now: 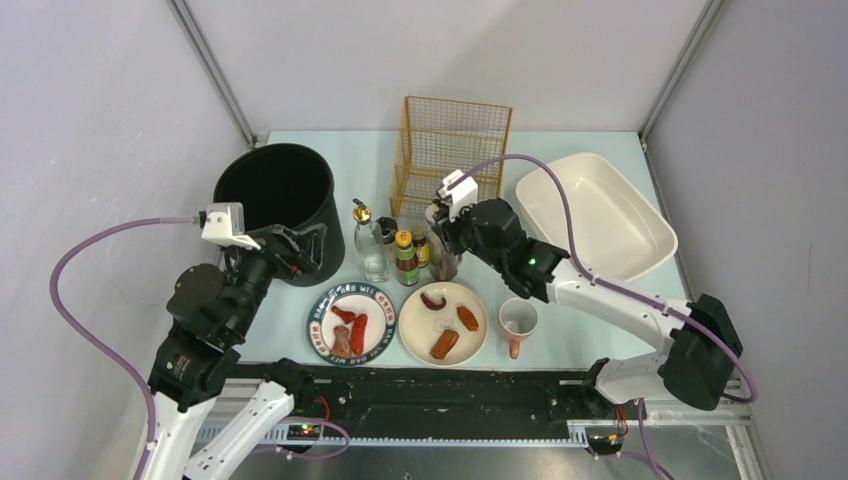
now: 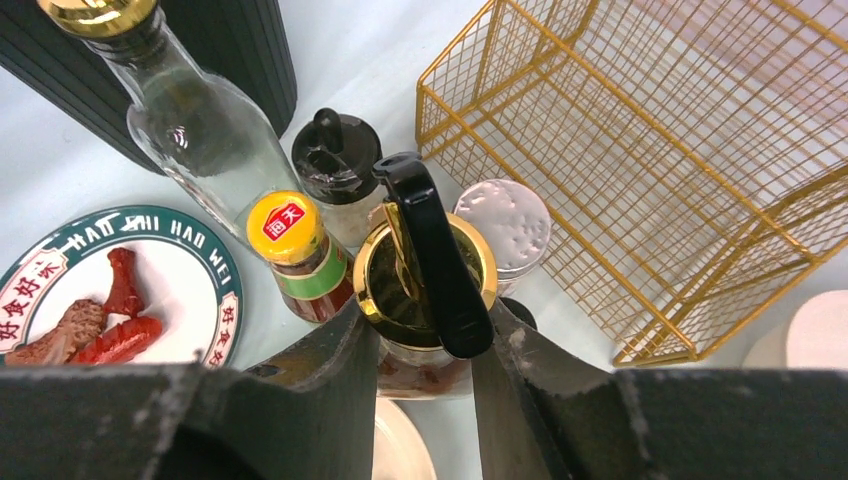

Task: Clear the kitchen counter

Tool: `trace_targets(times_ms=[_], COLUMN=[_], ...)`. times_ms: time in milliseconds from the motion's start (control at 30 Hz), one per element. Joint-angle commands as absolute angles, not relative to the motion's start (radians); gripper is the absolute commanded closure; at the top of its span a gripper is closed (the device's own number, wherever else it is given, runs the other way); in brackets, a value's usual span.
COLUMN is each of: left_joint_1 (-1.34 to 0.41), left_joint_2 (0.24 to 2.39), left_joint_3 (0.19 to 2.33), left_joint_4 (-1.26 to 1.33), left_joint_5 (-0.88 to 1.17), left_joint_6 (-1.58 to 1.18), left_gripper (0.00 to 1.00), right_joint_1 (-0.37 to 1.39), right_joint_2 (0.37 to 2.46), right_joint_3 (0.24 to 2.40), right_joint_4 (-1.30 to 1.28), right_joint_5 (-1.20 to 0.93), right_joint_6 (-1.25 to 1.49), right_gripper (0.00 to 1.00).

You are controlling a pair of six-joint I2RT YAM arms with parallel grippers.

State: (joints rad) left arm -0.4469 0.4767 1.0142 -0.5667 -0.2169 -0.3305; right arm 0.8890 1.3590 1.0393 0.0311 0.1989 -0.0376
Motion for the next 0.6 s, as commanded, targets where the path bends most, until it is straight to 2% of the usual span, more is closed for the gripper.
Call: trace_targets(times_ms=[0,233,567], left_joint_1=[-0.449,-0.45,-0.45], left_joint_2=[0.474,0.48,0.476], left_joint_3=[1.021,1.016,1.022], left_joint_4=[-0.557,-0.556,-0.556], left_joint_5=[-0.235,-0.233,-0.229], left_joint_6=[-0.319,-0.33,-0.333], left_gripper=[0.02,0.02,0.02], right_joint_1=[0.895,0.897,0.902], right_joint_2=[1.229,1.135,1.08], right_joint_3=[1.065,1.1,1.305], right_joint_4=[0.127,0.052,-0.165], right_joint_5=[0.23,0.234,0.196], right_joint_6=[-0.05,-0.041,-0.045], right_gripper=[1.0,1.0,1.0])
